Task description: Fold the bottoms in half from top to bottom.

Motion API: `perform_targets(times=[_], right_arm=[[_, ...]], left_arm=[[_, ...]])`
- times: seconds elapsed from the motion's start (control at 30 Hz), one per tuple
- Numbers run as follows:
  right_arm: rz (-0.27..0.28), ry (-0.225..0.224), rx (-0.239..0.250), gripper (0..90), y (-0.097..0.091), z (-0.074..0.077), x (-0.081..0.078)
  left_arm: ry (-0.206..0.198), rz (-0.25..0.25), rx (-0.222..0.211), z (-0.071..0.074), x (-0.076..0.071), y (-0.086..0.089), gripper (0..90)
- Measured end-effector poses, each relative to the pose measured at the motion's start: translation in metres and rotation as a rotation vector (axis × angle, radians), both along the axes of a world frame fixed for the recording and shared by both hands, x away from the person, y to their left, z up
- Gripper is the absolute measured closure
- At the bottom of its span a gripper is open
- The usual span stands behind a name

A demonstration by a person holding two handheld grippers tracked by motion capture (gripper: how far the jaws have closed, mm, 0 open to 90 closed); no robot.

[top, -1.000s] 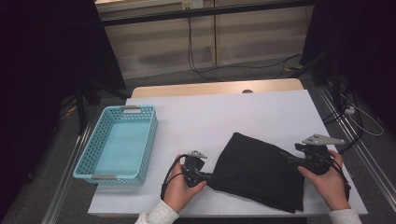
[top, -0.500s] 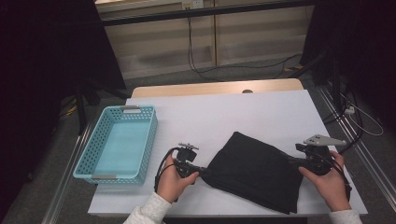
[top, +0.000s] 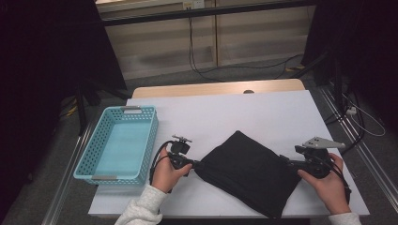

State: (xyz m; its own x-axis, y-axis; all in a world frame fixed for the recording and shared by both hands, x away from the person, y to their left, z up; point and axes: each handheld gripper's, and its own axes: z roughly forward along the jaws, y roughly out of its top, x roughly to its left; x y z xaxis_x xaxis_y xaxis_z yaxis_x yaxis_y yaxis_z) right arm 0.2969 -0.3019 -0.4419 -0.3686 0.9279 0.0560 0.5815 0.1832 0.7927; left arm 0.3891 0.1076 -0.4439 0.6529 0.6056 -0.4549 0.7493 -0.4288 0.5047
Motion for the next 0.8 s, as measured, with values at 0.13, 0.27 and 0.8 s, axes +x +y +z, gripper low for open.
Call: perform_targets(times=[0.13, 0.27, 0.8], right_arm=[[0.011, -0.004, 0.006, 28.4, 0.002, 0.0, -0.004], [0.021, -0.006, 0.015, 28.2, 0.004, 0.0, -0.01], [0.058, 0.036, -0.02, 25.4, 0.013, -0.02, -0.021]], left_arm=[[-0.006, -0.001, 0.003, 0.002, 0.003, 0.001, 88.2], [0.007, -0.008, 0.016, 0.002, 0.006, 0.002, 88.1], [0.01, -0.021, 0.025, 0.008, 0.009, 0.001, 88.1]])
